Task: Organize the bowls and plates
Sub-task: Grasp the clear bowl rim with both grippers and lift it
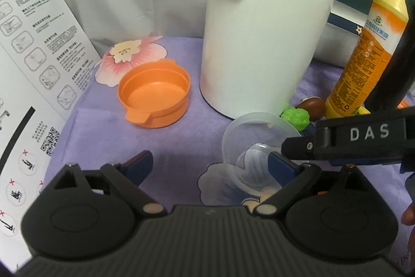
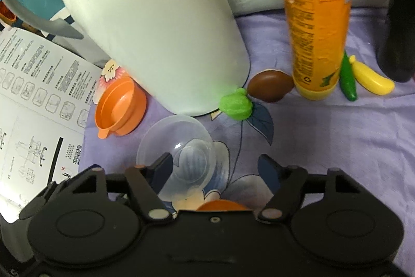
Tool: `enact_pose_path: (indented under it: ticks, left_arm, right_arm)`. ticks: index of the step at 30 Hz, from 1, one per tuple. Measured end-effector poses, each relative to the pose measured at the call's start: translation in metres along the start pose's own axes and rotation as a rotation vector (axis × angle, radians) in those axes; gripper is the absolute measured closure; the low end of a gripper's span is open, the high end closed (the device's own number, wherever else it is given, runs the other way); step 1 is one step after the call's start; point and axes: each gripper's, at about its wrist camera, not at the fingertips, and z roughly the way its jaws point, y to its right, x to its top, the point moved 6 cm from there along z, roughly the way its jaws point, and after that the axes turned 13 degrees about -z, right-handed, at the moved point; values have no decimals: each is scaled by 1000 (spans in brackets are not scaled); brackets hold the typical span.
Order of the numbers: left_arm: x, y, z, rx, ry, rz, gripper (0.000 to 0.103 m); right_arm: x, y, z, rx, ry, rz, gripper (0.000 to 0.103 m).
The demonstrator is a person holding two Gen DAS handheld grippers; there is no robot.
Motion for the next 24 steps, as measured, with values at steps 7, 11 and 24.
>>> enact_pose_path:
  ticks: [7,11,24]
  left_arm:
    - [-1,4,11,-9,-25,11,21]
    - [-4,7,16,-30,-45,6,42]
    - [-7,2,14,4,-56,-6,82]
  right_arm:
    - [2,-4,11,16,-8,-13,63]
    - [2,-7,16,21,-11,-21,81]
    - [0,-19,11,27,15,-62,95]
